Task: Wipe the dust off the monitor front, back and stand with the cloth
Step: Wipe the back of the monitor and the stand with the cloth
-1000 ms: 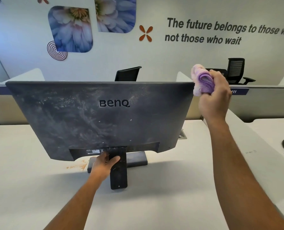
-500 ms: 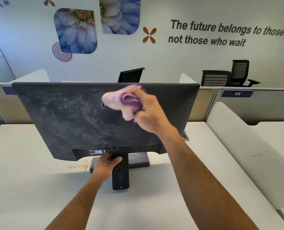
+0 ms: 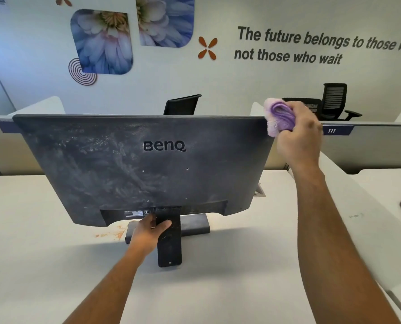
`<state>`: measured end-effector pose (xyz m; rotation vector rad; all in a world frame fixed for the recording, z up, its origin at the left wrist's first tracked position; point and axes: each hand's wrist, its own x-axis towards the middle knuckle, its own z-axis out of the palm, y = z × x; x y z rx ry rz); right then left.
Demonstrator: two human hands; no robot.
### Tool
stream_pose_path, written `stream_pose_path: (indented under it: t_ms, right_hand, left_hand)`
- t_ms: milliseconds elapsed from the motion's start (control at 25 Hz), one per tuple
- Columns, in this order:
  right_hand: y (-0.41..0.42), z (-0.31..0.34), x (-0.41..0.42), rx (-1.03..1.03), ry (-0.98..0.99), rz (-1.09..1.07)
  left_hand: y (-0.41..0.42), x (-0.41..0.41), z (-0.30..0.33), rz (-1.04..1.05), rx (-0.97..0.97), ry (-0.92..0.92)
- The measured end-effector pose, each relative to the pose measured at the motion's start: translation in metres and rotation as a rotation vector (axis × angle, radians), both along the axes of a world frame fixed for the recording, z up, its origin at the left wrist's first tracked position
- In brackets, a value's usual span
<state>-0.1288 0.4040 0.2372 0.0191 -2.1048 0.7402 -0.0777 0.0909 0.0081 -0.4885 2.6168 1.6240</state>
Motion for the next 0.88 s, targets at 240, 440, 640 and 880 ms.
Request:
stream_pose_path:
  t_ms: [240,440,640,880]
  right_hand:
    - [-0.094,0.015,0.014,0.145,-0.209,0.676]
    - [-0.122,0.005,0.028,-0.051,-0.125,0.958]
    - [-0.074,-0.010,0.007,0.231,0.305,0.346]
    - [-0.090,-0.054,0.009,0.164,0.126,0.192]
  left_hand:
    - [0.000,-0.003,-0.001,-0.001,-0.026,-0.008]
    - [-0.001,-0.002,-0.004,-0.002,-0.009,0.001]
    - [-0.003,-0.005,-0.007,-0.018,-0.033,0.008]
    - [-0.003,-0.005,-0.010,-0.013,-0.041,0.045]
